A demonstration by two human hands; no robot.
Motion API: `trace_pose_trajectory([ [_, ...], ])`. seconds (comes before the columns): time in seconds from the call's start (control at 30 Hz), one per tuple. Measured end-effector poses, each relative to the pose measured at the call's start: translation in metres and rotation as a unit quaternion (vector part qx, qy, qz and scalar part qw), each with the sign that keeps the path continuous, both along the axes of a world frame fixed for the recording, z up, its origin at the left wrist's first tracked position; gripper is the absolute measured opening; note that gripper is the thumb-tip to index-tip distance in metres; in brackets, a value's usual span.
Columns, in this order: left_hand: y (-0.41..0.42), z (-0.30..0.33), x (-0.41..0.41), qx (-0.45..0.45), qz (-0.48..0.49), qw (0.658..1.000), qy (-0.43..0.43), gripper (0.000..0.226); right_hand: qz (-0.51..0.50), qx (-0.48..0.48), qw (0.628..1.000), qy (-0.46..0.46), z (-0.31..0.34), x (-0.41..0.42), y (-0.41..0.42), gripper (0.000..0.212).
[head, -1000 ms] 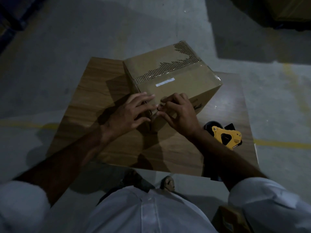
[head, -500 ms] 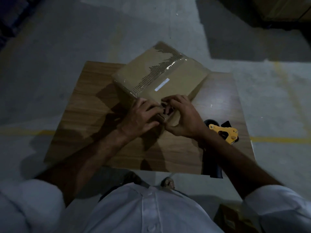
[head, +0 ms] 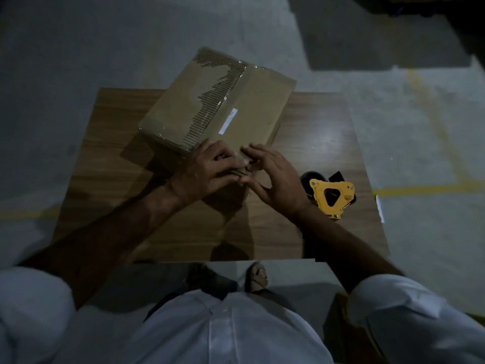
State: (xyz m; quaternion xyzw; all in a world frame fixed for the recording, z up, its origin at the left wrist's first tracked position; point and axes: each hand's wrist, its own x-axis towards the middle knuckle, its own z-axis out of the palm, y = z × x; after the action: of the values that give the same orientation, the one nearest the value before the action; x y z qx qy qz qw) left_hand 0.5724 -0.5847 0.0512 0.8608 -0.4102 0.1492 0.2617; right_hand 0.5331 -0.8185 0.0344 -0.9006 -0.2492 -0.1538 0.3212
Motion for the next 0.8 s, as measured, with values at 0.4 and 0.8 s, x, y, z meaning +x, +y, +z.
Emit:
trace_pose_trajectory([
  [0.4,0.009,0.02,0.011,-0.043,-0.043,0.988,0.144,0.032,-0.01,0.022,1.0,-0.018,0.002,0.005,0.005,0.061],
  [0.8,-0.016,0.035,0.01,-0.003,0.039,0.99,0.133,0.051,0.092,-0.074,0.992,0.054,0.044,0.013,-0.029,0.025],
])
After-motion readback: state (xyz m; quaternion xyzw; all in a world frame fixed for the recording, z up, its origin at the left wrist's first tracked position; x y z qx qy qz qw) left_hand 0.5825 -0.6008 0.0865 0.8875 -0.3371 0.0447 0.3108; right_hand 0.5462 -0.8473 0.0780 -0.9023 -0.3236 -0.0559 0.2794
